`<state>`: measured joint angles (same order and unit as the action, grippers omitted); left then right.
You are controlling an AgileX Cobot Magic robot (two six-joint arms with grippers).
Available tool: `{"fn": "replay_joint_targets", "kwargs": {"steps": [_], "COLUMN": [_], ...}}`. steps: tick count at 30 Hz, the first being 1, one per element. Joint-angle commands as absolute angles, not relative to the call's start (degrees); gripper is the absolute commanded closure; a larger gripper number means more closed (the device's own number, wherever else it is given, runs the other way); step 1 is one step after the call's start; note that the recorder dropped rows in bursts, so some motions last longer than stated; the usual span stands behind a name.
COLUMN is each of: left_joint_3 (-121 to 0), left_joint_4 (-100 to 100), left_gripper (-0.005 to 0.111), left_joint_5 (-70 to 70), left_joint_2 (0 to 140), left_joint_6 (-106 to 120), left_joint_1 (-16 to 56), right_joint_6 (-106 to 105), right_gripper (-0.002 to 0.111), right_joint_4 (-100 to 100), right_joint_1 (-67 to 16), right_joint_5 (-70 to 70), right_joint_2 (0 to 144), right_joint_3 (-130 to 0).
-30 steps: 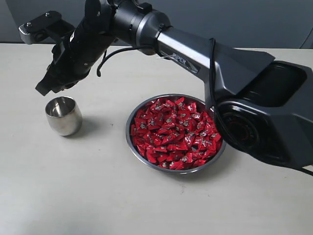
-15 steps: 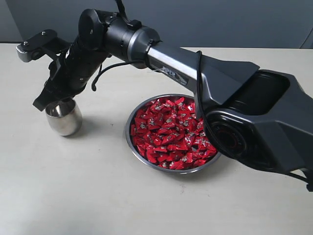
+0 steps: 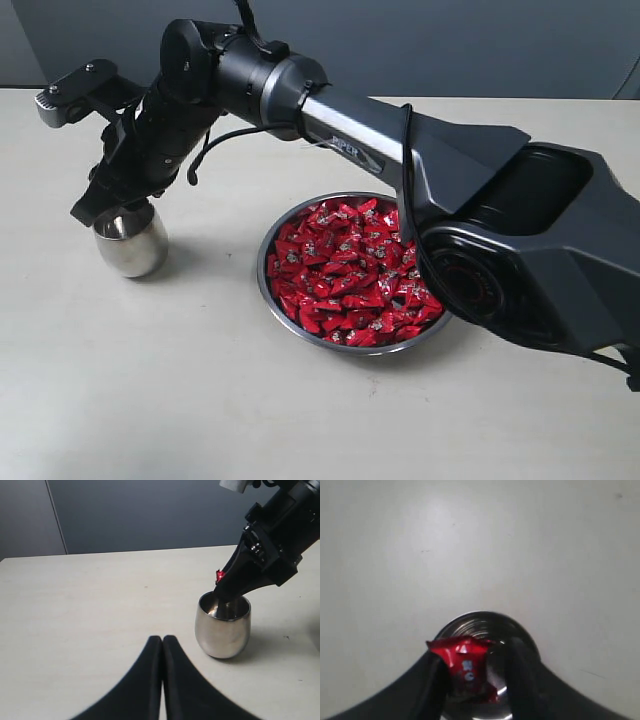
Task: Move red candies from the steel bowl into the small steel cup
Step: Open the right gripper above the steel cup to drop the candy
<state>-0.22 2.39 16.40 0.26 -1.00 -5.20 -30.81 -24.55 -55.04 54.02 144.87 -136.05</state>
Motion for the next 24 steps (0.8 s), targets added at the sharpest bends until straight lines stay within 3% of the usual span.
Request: {"fn": "replay_joint_targets", "kwargs": {"steps": [1,5,21,24], "left_joint_3": [0.0,0.0,0.0,0.0], "left_joint_4": [2.43,2.43,2.43,2.43], "left_gripper": [0.106,0.106,0.106,0.106], "left_joint_5": [16.3,16.3,16.3,16.3], "left_joint_2": [0.0,0.0,0.0,0.0], "left_joint_6": [-1.15,-1.15,-1.15,-1.15], "left_joint_1": [-4.76,-4.76,-4.76,-4.76], "right_joint_6": [-29.96,-29.96,-29.81,-29.81], "right_gripper": [0.071,0.078,0.078,0.069], "right_joint_4": [-23.79,-23.79,-23.79,-23.79], "right_joint_1": [-54.94,-54.94,-54.94,-54.94], "right_joint_5": [53.43,53.57,53.57,53.67], "right_joint_2": [144.5,144.5,144.5,144.5], "right_joint_3": [-136.32,-136.32,-136.32,-136.32]}}
